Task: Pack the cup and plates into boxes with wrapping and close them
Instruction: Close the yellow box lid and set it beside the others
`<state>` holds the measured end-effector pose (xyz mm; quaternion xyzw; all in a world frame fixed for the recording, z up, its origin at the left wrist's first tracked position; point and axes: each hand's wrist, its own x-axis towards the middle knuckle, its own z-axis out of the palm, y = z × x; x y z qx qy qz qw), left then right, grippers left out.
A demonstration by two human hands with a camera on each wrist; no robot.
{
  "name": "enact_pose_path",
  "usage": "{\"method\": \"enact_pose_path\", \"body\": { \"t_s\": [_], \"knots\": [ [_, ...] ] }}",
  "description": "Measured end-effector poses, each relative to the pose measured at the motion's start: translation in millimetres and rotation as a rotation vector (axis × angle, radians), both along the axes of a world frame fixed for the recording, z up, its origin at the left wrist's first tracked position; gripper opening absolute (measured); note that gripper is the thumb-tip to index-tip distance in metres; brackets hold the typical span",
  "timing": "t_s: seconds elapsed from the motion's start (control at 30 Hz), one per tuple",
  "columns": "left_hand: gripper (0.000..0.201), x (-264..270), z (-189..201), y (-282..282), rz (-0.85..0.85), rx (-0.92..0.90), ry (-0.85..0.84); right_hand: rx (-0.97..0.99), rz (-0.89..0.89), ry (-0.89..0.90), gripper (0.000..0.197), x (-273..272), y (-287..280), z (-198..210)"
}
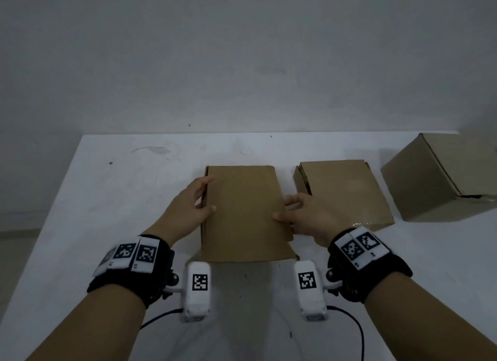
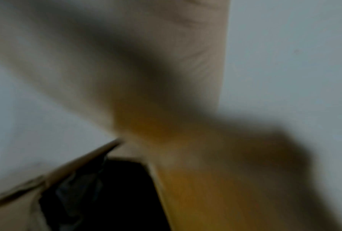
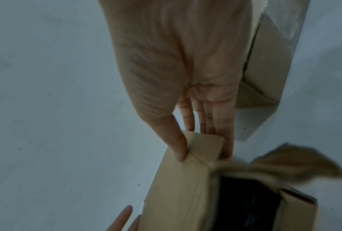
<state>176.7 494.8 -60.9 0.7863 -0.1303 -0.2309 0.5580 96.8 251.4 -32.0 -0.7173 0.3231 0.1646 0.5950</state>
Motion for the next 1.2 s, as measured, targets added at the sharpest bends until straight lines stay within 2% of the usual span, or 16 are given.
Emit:
{"method": "enact_pose_path", "body": {
  "t_s": [0.13, 0.23, 0.3, 0.43, 0.57, 0.7, 0.8, 1.0, 1.2],
  "knots": [
    [0.065, -1, 0, 1, 0.097, 0.056, -0.082, -0.052, 0.044, 0.009, 0.036, -5, 4, 1],
    [0.069, -2, -1, 2, 0.188, 0.04, -0.062, -0.149, 0.022, -0.016, 0.042, -8, 7, -2],
    [0.069, -2, -2, 2, 0.225, 0.048, -0.047, -0.199, 0.056, -0.018, 0.039, -8, 8, -3],
    [0.066, -1, -4, 0, 0.226, 0.118, -0.088, -0.301, 0.192, -0.006, 0.019, -9, 14, 1],
    [0.062, 0, -5, -1, 0.212, 0.142, -0.103, -0.4, 0.269, 0.0, 0.028, -5, 18, -1],
    [0.063, 1, -5, 0, 0.193, 0.165, -0.094, -0.342, 0.169, -0.052, 0.036, -3, 21, -5],
    [0.063, 1, -5, 0, 0.193, 0.177, -0.089, -0.374, 0.187, -0.064, 0.031, -3, 20, -5],
    [0.061, 1, -1, -1, 0.196, 0.185, -0.081, -0.199, 0.118, -0.147, 0.022, -4, 16, 1],
    [0.054, 2, 6, -3, 0.214, 0.126, -0.029, -0.162, 0.05, -0.141, 0.024, 8, 17, 5]
  ]
}}
